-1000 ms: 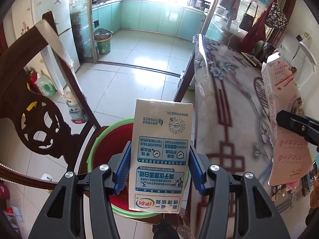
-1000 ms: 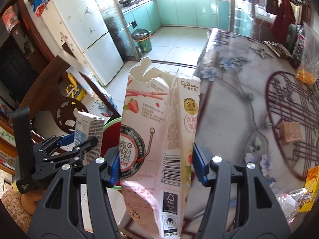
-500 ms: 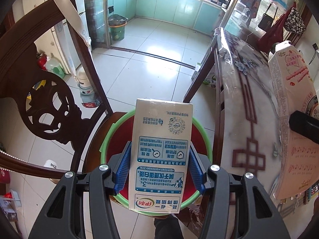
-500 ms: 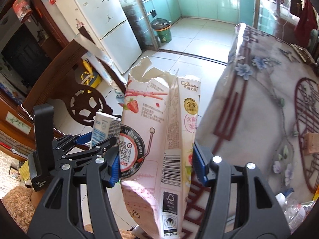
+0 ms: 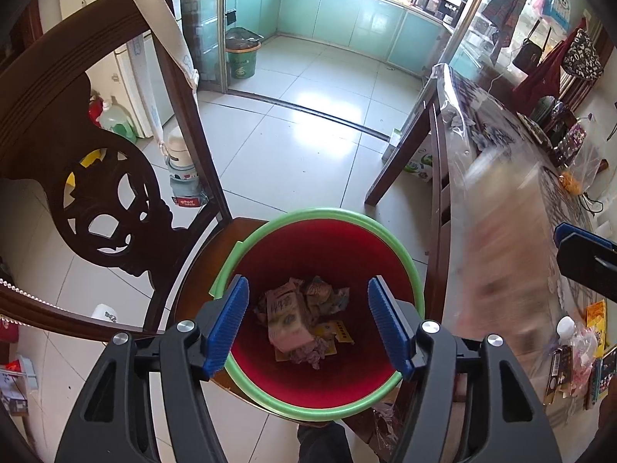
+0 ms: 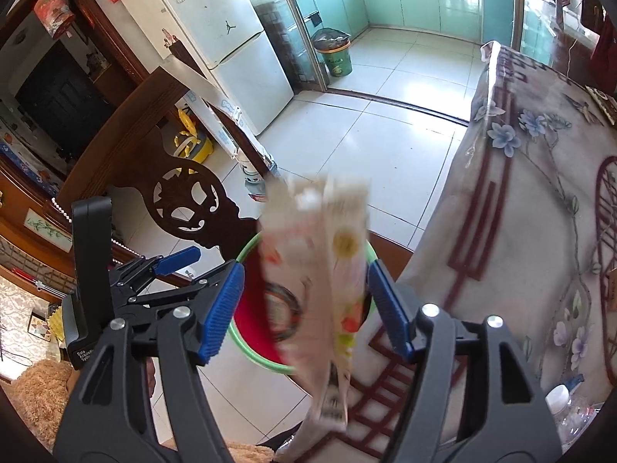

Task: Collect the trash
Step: 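Open both grippers to drop the carton and snack bag into the bucket, then grasp the dark brown cigarette box with the left gripper while the right approaches the yellow box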

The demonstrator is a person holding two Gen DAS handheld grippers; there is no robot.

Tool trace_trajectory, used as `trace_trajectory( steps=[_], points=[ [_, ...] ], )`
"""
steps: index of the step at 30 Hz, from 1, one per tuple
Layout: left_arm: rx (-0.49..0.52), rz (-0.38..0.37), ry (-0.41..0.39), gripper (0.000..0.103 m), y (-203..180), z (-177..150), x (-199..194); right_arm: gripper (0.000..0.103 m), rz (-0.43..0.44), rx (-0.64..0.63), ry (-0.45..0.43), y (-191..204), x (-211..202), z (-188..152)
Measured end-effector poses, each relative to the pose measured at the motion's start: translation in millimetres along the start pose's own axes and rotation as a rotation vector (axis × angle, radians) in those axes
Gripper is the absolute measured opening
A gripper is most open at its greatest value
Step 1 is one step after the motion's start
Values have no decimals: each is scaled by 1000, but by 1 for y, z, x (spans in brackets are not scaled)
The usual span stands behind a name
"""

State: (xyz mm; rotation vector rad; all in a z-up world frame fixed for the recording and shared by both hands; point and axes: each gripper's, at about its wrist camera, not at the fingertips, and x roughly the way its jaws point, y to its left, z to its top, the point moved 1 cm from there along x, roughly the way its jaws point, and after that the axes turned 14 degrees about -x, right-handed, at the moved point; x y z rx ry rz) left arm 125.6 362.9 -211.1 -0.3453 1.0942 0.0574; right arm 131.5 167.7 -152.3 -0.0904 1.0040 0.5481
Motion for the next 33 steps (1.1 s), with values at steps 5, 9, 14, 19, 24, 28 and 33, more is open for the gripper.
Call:
trace_trajectory(
  steps=[5, 9, 14, 19, 24, 28, 33],
  points=[
    [-7, -2, -20, 62, 1, 1, -6, 65, -4, -1, -5, 1, -3, -1],
    [10, -5, -21, 62, -4, -1, -8, 65, -11, 9, -10, 0, -8, -5],
    [54, -22, -21, 62, -21, -6, -12, 65, -34, 38, -22, -10, -18, -14],
    [107, -55, -22, 62, -45, -12, -16, 67, -67, 81, -41, -25, -33, -27],
    [177, -110, -14, 65, -80, -25, -22, 67, -108, 121, -55, -41, -52, -45],
    [230, -147, 5, 66, -111, -41, -24, 67, -162, 148, -64, -59, -74, -65],
    [294, -183, 23, 66, -150, -67, -30, 70, -249, 210, -83, -96, -109, -98]
  ],
)
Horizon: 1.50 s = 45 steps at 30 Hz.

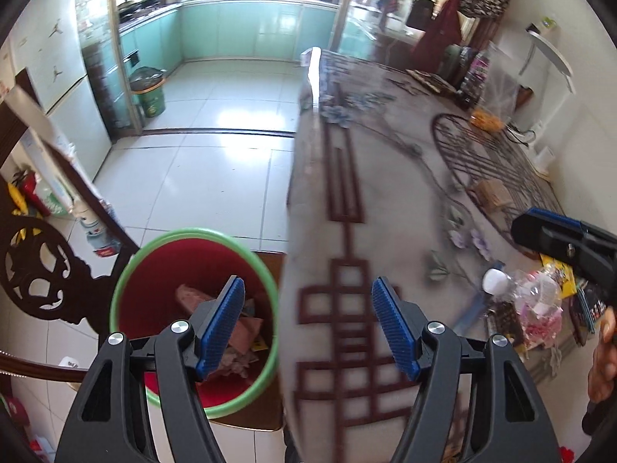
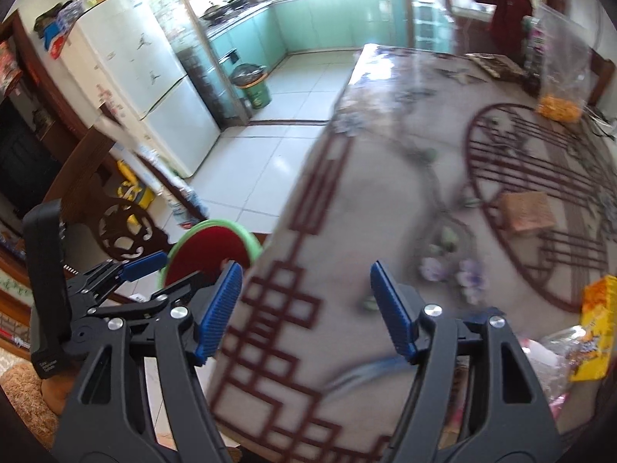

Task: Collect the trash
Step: 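Grasp the dark brown cigarette box with the left gripper while the right approaches the yellow box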

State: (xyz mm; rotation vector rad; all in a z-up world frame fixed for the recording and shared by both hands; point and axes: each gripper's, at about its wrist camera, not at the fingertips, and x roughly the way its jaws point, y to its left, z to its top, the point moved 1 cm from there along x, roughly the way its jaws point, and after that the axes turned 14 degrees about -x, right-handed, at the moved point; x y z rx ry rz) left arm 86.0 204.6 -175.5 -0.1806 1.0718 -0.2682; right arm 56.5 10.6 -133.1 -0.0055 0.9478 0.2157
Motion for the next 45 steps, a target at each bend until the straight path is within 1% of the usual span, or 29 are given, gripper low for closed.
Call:
trace_trajectory(
  steps=[4, 6, 8, 10, 13, 17, 19, 22, 24, 25, 26, 29, 31, 32, 33, 35, 36, 38, 41, 45],
  points=[
    [33, -16, 25, 67, -39, -20, 5, 70, -75, 74, -6, -60, -18, -21],
    [28, -4, 50, 67, -56, -31, 10, 70, -94, 110, 9, -88, -25, -36],
    [22, -19, 82, 67, -77, -44, 18, 70, -103, 150, 17, -115, -35, -52],
    [36, -16, 100, 67, -100, -55, 26, 70, -129, 167, 35, -139, -43, -67],
    [34, -53, 139, 68, -132, -72, 36, 70, -142, 200, 51, -175, -56, -89],
    [55, -58, 203, 69, -175, -99, 57, 70, -142, 214, 48, -205, -67, -106],
    [60, -53, 217, 69, -189, -108, 62, 70, -143, 210, 44, -218, -73, -113],
    [55, -5, 246, 69, -201, -118, 79, 70, -140, 231, 40, -238, -80, -125],
    [27, 13, 280, 68, -203, -121, 91, 70, -143, 244, 38, -250, -84, -130],
    [21, 20, 281, 69, -204, -123, 94, 70, -146, 250, 37, -256, -86, -133],
    [33, 31, 259, 69, -207, -124, 93, 70, -149, 255, 37, -260, -87, -135],
    [54, 61, 249, 67, -212, -125, 96, 70, -161, 272, 43, -273, -90, -143],
    [54, 91, 232, 56, -212, -125, 97, 70, -175, 276, 55, -281, -90, -149],
    [50, 98, 228, 53, -211, -124, 96, 70, -178, 276, 58, -283, -91, -151],
    [44, 102, 225, 47, -210, -122, 96, 70, -182, 279, 63, -286, -90, -154],
    [14, 89, 231, 46, -206, -121, 95, 70, -180, 287, 76, -291, -88, -159],
    [6, 94, 229, 46, -204, -119, 93, 70, -181, 290, 83, -292, -86, -161],
    [-5, 113, 195, 46, -198, -118, 87, 70, -182, 291, 92, -295, -84, -163],
    [-19, 128, 153, 46, -193, -109, 75, 74, -189, 297, 101, -298, -81, -164],
    [-3, 136, 94, 46, -193, -100, 56, 74, -199, 295, 117, -299, -74, -166]
  ],
)
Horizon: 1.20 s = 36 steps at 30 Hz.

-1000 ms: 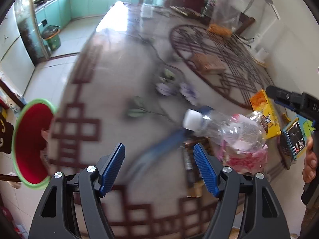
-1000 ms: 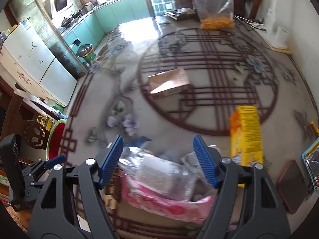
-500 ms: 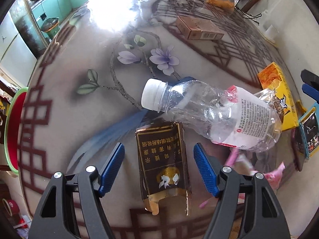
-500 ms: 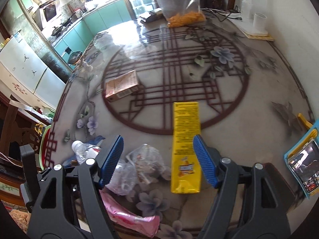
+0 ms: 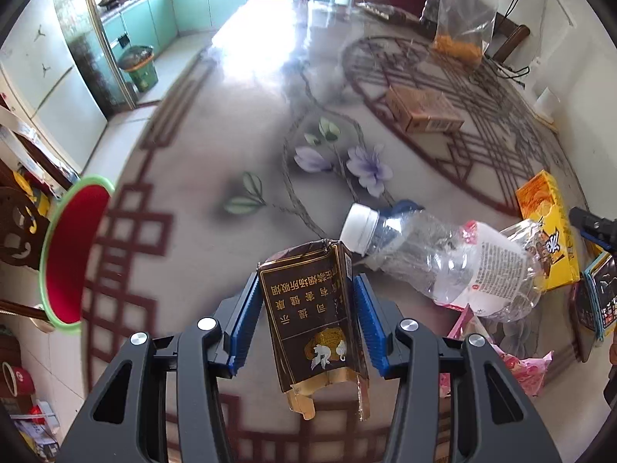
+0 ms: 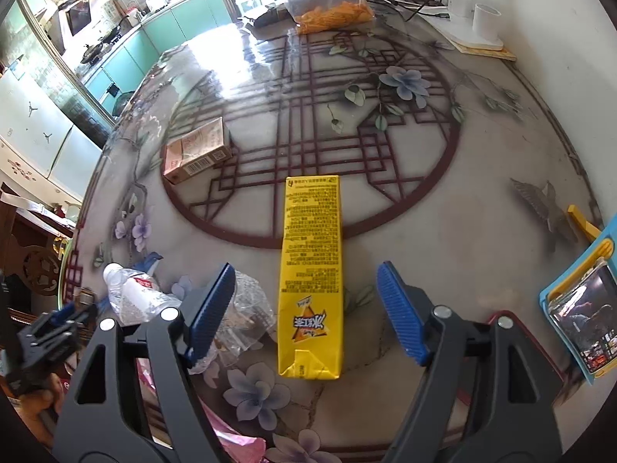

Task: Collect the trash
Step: 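Grasp the dark brown cigarette box with the left gripper while the right approaches the yellow box, then grasp the tall yellow snack box with the right gripper and lift it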

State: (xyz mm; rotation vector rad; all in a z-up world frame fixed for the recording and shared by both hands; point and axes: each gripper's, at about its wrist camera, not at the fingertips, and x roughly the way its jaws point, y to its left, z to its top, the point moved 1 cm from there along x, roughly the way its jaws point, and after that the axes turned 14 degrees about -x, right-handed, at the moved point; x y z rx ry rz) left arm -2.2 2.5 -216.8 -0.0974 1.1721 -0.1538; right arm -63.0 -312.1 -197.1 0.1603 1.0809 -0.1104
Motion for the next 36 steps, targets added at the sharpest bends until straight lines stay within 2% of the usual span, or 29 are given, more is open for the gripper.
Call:
trace_trajectory(
  steps=[12, 30, 36],
  points=[
    [51, -43, -97, 46, -17, 14, -41, 74, -9, -14, 40, 3, 14, -4],
    [64, -39, -99, 46, -18, 17, -43, 74, -2, -34, 48, 11, 19, -1],
    [53, -42, -107, 45, -12, 22, -44, 65, 0, -51, 55, 16, 21, 1]
  ],
)
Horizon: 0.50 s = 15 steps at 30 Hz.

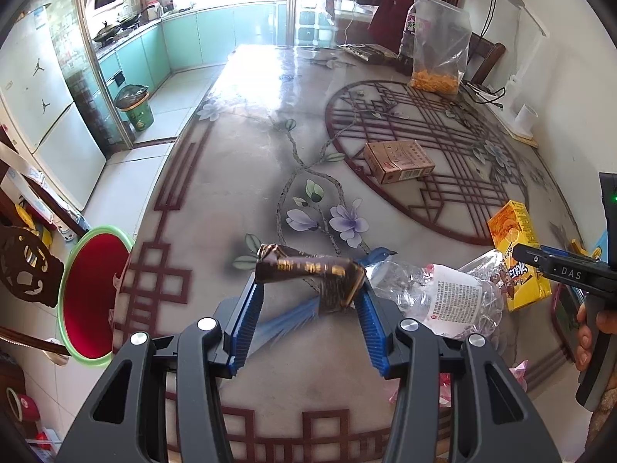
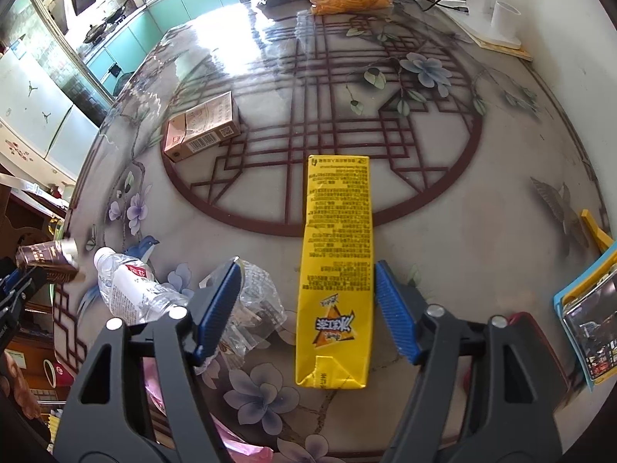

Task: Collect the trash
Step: 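Grasp the tall yellow snack box with the right gripper and lift it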

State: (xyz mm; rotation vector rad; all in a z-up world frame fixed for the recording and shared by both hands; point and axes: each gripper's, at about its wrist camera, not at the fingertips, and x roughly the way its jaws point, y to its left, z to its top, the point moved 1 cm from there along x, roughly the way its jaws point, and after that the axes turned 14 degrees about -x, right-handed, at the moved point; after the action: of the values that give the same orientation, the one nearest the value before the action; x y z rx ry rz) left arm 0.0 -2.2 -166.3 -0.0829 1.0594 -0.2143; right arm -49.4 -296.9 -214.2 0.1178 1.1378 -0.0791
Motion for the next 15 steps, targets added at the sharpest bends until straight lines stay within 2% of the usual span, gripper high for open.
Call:
trace_trajectory(
  steps=[3, 5, 10, 15],
  points=[
    [-4, -5, 6, 44, 3, 1, 1, 56, -2, -5, 21, 2, 5, -1],
    [-7, -5, 9, 44, 5, 2, 2, 44, -2, -9, 36, 3, 9, -1],
    [-12, -5, 18, 44, 9, 3, 6, 43, 29, -4, 32, 5, 9, -2],
    [-18, -2, 51, 44, 14, 1, 14, 40, 49, 5, -32, 11, -10, 9]
  ],
)
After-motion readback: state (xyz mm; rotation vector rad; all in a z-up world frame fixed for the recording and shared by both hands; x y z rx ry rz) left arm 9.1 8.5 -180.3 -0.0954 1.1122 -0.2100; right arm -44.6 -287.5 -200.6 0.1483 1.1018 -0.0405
